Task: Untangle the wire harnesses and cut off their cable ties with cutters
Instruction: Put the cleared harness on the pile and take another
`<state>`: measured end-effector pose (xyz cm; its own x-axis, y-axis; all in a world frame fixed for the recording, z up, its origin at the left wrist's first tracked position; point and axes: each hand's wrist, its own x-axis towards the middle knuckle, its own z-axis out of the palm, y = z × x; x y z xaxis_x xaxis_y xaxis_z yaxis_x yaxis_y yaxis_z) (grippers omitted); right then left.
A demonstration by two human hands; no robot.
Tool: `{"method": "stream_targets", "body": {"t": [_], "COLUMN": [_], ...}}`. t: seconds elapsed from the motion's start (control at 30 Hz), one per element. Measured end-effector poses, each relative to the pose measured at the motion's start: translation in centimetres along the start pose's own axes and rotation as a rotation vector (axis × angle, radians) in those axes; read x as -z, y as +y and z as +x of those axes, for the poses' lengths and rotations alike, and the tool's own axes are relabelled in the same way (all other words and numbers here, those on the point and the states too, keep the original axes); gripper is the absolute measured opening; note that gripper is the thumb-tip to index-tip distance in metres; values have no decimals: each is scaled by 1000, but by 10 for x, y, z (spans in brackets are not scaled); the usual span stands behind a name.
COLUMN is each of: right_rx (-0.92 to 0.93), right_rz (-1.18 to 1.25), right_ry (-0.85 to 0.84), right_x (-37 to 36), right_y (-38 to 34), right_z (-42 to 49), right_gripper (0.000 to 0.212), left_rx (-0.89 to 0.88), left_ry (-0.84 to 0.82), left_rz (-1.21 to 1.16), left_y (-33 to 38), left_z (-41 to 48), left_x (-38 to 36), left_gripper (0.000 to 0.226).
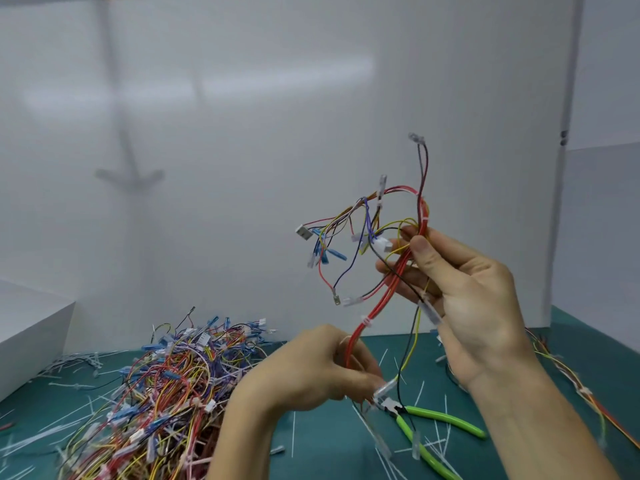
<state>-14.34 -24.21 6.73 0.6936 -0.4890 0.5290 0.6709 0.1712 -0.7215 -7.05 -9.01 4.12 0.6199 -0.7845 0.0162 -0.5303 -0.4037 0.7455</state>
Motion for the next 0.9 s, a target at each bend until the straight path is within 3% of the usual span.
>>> {"method": "stream_targets", "body": {"t": [0.13,0.33,0.43,0.53,0.9], "right_rx": [1,-30,-49,-68,-74], "right_rz": [28,91,86,90,47], "right_ry": [16,59,83,88,71], "right_x": [3,6,8,7,6], "right_y": [-5,-8,-6,-3,-1], "right_z": [1,5,6,5,5], "right_gripper": [24,26,28,19,18], "left_rx": [49,32,0,-37,-168], "left_ry": [12,225,310,383,366], "left_rz": [-149,-369,-491,-580,-723], "left_y": [-12,-21,-21,-21,-17], "left_z": [1,-7,-14,-17,-22], "left_x": [4,20,26,29,29], "left_gripper": [15,20,35,36,41]}}
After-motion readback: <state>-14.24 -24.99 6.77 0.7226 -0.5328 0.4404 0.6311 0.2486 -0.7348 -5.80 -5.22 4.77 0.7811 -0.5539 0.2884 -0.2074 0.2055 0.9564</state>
